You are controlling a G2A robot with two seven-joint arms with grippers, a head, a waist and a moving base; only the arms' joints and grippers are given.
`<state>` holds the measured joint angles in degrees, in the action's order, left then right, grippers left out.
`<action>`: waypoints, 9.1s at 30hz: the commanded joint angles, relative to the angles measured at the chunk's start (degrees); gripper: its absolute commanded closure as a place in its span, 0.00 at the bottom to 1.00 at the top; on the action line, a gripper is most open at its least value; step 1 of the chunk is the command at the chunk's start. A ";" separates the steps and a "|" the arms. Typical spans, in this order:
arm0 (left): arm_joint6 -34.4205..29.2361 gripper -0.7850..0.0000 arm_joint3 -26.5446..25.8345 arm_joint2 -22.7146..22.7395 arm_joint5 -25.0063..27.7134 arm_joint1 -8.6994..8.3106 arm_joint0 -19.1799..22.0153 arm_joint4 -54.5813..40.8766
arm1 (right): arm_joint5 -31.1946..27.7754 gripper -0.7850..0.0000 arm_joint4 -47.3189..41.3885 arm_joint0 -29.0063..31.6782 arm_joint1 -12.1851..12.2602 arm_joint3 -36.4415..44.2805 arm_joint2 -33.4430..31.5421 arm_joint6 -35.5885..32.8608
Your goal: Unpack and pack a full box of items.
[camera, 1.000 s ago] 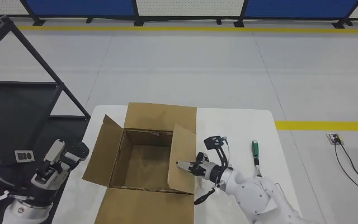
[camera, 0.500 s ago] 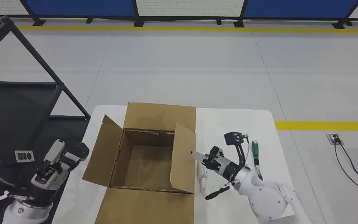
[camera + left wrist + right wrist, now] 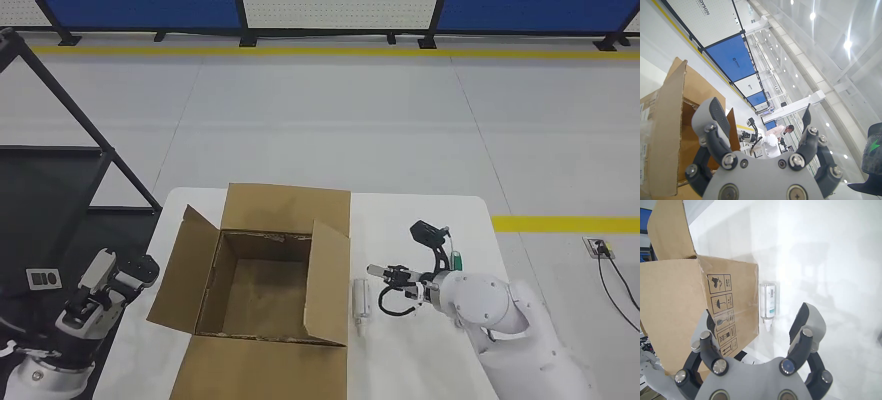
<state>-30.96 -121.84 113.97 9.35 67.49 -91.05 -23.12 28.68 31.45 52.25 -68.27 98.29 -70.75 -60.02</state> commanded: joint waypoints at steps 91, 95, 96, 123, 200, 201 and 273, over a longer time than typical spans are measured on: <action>0.00 0.00 0.00 0.00 0.00 0.00 0.00 0.00 | 1.34 0.53 20.79 -20.59 -8.53 -30.29 24.91 -14.25; 0.00 0.00 0.00 0.00 0.00 0.00 0.00 0.00 | 1.17 0.57 21.35 -20.16 -8.52 -29.77 24.27 -14.42; 0.00 0.00 0.00 0.00 0.00 0.00 0.00 0.00 | 1.21 0.62 21.47 -20.06 -8.51 -29.64 24.03 -14.38; 0.00 0.00 0.00 0.00 0.00 0.00 0.00 0.00 | -6.66 1.00 12.55 10.74 -4.18 22.04 2.85 7.00; 4.37 0.00 0.81 2.63 2.70 0.24 -1.39 -1.85 | 2.30 1.00 19.26 5.78 -7.95 28.05 24.60 16.28; 4.76 0.00 1.12 3.35 2.93 0.27 -1.64 -2.27 | 3.40 1.00 20.33 4.46 -8.43 26.75 26.50 16.13; 5.42 0.00 2.16 6.50 3.82 0.40 -3.22 -4.69 | -5.24 1.00 64.38 10.76 -14.12 19.34 10.97 -12.53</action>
<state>-25.54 -119.68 120.47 13.17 67.88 -94.27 -27.81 23.72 95.84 63.49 -82.29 118.14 -59.87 -71.58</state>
